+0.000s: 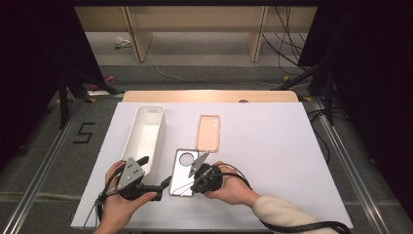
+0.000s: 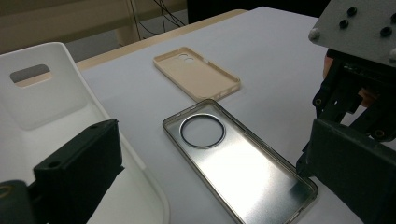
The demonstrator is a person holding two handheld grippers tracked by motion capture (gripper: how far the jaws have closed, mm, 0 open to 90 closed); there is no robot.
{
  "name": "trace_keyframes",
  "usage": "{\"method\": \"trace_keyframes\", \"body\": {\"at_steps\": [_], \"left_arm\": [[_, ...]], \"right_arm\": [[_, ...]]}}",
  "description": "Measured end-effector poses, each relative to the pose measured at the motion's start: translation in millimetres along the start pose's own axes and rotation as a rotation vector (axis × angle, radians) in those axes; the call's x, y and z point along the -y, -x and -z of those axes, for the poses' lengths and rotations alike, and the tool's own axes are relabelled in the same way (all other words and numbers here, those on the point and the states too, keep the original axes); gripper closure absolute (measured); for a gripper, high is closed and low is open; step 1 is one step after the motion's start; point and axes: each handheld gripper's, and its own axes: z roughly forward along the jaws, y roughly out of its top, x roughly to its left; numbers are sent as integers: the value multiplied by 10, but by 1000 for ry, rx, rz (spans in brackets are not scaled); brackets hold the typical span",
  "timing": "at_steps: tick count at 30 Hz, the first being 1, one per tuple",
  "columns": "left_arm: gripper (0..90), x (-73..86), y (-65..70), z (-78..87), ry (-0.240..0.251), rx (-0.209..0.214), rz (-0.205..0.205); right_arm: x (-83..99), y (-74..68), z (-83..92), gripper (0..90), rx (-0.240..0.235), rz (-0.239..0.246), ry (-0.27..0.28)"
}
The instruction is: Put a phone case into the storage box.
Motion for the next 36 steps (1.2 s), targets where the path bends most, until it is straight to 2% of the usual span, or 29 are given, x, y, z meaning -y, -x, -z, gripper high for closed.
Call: {"method": "trace_keyframes", "body": {"at_steps": [7, 8, 13, 15, 16, 18, 20, 22, 26, 30, 34, 36], "left_arm": [[29, 0, -1, 0, 0, 0, -1], [29, -1, -4, 5, 0, 1, -2], [29, -2, -10, 9, 2, -1, 1], [29, -3, -8, 7, 2, -1, 0], [29, -6, -5, 7, 4, -3, 0], [29, -8, -6, 7, 5, -6, 0], [28, -16, -15, 17, 7, -12, 0], [28, -23, -19, 26, 11, -17, -2], [27, -41, -26, 58, 17, -28, -9], [28, -41, -35, 83, 17, -39, -19], [28, -33, -63, 109, 20, -50, -13], [28, -32, -68, 111, 20, -52, -13]], "right_arm": [[-3, -1, -3, 891, 0, 0, 2], [-2, 3, 0, 854, 2, 1, 0], [-21, 28, 49, 788, 12, 0, 4], [-54, 47, 85, 726, 31, 25, 9], [-90, 47, 111, 645, 46, 38, -3], [-104, 46, 115, 613, 49, 43, -13], [-165, 29, 120, 522, 47, 48, -64], [-205, 10, 111, 487, 48, 55, -85], [-266, -10, 89, 458, 46, 69, -118], [-347, -44, 33, 454, 52, 106, -153], [-459, -86, -59, 453, 35, 138, -202], [-477, -84, -72, 454, 36, 148, -203]]}}
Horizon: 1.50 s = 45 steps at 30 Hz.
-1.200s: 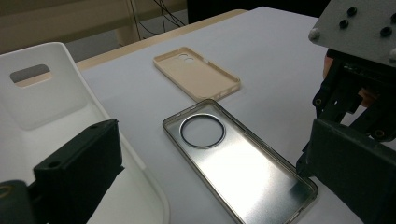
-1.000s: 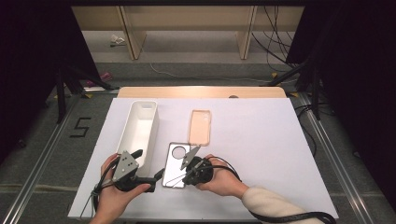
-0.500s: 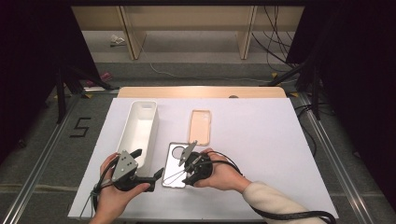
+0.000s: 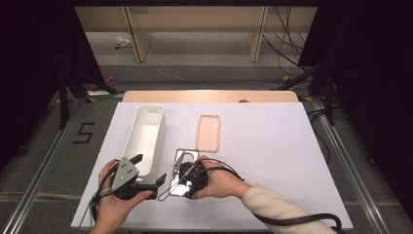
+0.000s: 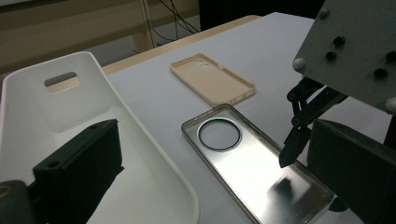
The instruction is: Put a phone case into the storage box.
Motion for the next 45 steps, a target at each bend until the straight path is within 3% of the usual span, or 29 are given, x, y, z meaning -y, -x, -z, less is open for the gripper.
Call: {"method": "trace_keyframes", "body": {"at_steps": [9, 36, 45], "left_arm": [[31, 14, -16, 6, -11, -10, -8], [32, 64, -163, 91, -24, -72, 6], [32, 67, -161, 81, -28, -77, 2]], "right_arm": [[-195, -31, -128, 503, -26, 23, -61], [-216, -18, -182, 546, -29, 30, -84], [-257, -54, -200, 624, -25, 46, -111]]}}
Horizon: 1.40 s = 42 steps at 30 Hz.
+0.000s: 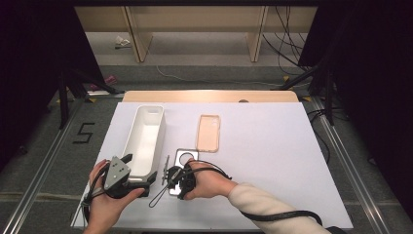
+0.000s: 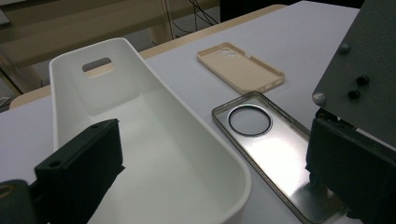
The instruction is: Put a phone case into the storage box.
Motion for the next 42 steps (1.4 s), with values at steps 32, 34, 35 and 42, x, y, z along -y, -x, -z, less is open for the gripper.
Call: {"method": "trace_keyframes", "body": {"at_steps": [32, 34, 35, 42], "left_arm": [[36, 7, 5, -11, -5, 0, 0], [36, 7, 5, -12, -5, 0, 0], [36, 7, 5, -12, -7, 0, 0], [36, 6, 7, -14, -4, -1, 3]], "right_arm": [[-13, -113, 2, 891, -5, 45, -12], [-7, -103, 5, 891, 0, 56, -10], [-3, -105, 7, 892, -2, 51, -11], [26, -93, 60, 894, -2, 45, 32]]}}
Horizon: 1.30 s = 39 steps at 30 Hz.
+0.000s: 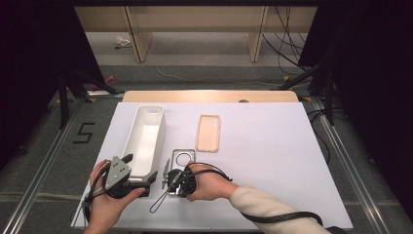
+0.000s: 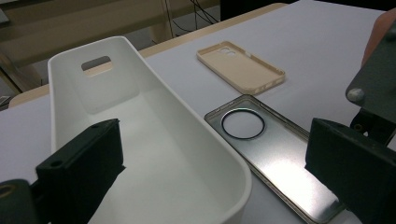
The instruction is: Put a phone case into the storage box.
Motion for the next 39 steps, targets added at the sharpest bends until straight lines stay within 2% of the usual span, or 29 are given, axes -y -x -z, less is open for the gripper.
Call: {"method": "trace_keyframes", "body": {"at_steps": [4, 14, 22, 23, 26, 33, 39], "left_arm": [[37, 1, -2, 1, -1, 1, 0], [36, 0, 2, -2, -2, 0, -1], [36, -1, 5, -3, -1, 0, 0], [36, -2, 4, -3, 0, 0, -1], [36, -2, 5, -3, 2, 0, 1], [38, -1, 5, -6, 5, -2, 6], [40, -2, 2, -4, 4, -2, 8]], "right_arm": [[18, -7, 32, 895, -1, -5, 9], [113, -25, 163, 897, 22, 3, 89], [168, -51, 272, 897, 34, 14, 131], [178, -55, 301, 897, 33, 14, 151], [186, -54, 319, 897, 37, 20, 166], [268, -53, 407, 897, 40, 28, 259], [395, -32, 501, 897, 39, 7, 335]]}}
